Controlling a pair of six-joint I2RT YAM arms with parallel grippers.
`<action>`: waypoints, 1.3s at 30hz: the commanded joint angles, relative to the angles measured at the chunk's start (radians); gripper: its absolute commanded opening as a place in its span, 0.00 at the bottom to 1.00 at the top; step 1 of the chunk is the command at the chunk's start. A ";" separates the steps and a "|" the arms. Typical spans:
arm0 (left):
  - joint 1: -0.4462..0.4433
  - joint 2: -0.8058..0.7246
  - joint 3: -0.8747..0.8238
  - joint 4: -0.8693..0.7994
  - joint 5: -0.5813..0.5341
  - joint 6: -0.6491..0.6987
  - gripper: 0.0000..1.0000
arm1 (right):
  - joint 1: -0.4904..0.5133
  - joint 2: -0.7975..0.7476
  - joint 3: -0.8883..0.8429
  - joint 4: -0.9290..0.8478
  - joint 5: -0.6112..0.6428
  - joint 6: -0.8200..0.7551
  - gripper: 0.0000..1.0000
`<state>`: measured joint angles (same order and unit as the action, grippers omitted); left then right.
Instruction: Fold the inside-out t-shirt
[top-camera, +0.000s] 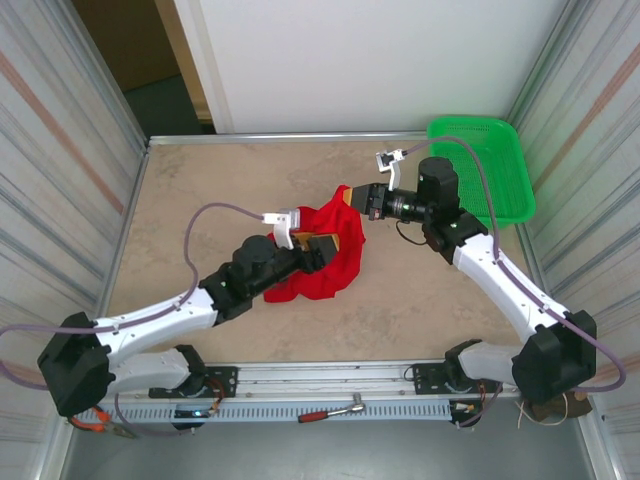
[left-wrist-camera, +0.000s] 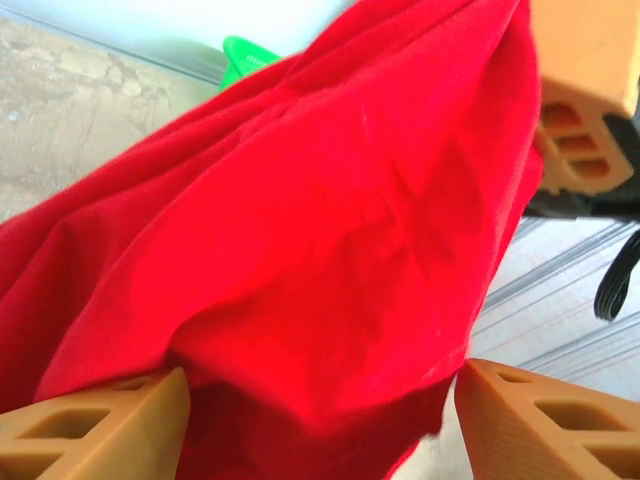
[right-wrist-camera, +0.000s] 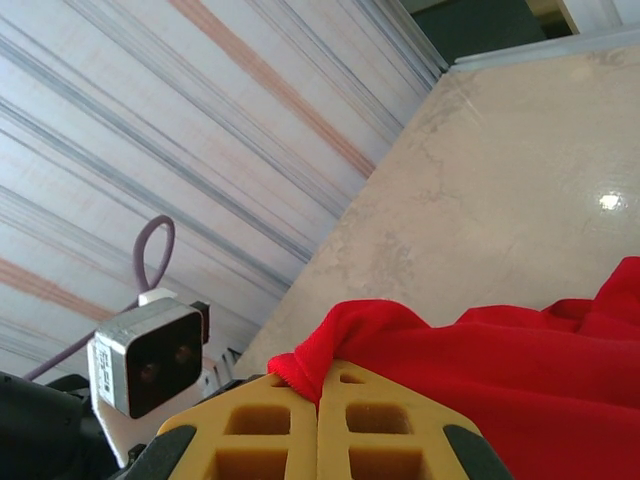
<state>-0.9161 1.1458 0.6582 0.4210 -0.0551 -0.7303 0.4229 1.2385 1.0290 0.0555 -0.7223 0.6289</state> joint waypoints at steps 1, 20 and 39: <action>0.010 0.022 0.044 0.063 -0.040 0.020 0.71 | -0.005 -0.009 -0.006 0.026 0.006 0.021 0.00; 0.407 0.131 0.436 0.088 0.895 -0.436 0.00 | -0.077 0.201 0.067 -0.115 0.303 -0.029 0.56; 0.424 0.140 0.464 0.079 0.972 -0.393 0.00 | 0.172 -0.148 0.036 -0.241 0.512 -0.104 0.60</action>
<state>-0.5030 1.2984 1.0996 0.4545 0.8848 -1.1301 0.5747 1.0485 1.0409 -0.1745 -0.2348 0.5602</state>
